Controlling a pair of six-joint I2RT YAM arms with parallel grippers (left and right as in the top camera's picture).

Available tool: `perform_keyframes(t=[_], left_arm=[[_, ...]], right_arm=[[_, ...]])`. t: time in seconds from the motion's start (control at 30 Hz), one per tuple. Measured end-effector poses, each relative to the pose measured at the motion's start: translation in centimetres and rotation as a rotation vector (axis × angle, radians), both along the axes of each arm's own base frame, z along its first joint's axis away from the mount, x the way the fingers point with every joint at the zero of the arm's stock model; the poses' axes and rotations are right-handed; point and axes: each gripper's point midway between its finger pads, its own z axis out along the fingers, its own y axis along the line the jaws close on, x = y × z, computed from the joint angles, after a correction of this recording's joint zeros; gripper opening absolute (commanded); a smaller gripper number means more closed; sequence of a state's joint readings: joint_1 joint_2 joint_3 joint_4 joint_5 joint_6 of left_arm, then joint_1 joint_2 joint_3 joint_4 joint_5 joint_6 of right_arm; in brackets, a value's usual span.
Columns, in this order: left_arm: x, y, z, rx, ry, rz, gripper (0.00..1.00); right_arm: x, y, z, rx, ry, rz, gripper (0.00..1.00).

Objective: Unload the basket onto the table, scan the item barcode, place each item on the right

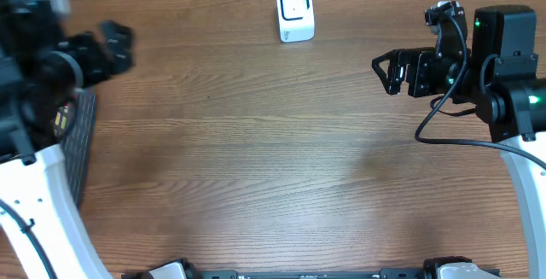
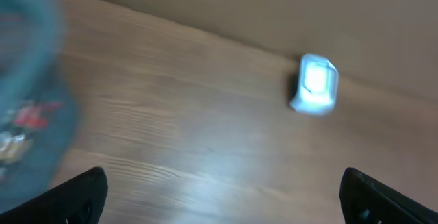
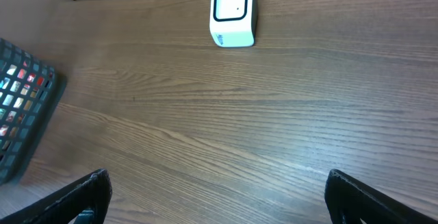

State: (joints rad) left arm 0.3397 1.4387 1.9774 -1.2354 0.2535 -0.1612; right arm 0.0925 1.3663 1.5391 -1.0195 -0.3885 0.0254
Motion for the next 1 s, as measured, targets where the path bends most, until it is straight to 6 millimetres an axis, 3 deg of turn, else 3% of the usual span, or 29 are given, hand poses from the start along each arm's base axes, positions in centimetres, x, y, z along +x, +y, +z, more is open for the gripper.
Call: perform_keyframes(t=[0.23,0.4,0.6,0.87,1.0], left_arm=[[-2.0,10.1,1.9,-0.008,-0.101,0.332,1.0],[-4.3,15.3,0.7,-0.01,-0.059,0.53,1.0],[-4.4,19.6,-3.4,-0.012,0.065,0.648,1.0],[-1.3,23.7,-11.4,-0.025,0.251,0.623,1.0],[-0.3,24.9,-13.6,0.015,0.3,0.571,1.0]], right_arm=[[-0.1,0.0,-0.1,-0.001,0.007,0.0,1.0],[-0.2,0.0,-0.2,-0.001,0.012,0.0,1.0],[-0.2,0.0,-0.2,-0.001,0.011,0.0,1.0],[0.0,0.0,-0.1,0.0,0.004,0.0,1.0],[0.1,0.0,-0.3,-0.001,0.008,0.0,1.0]])
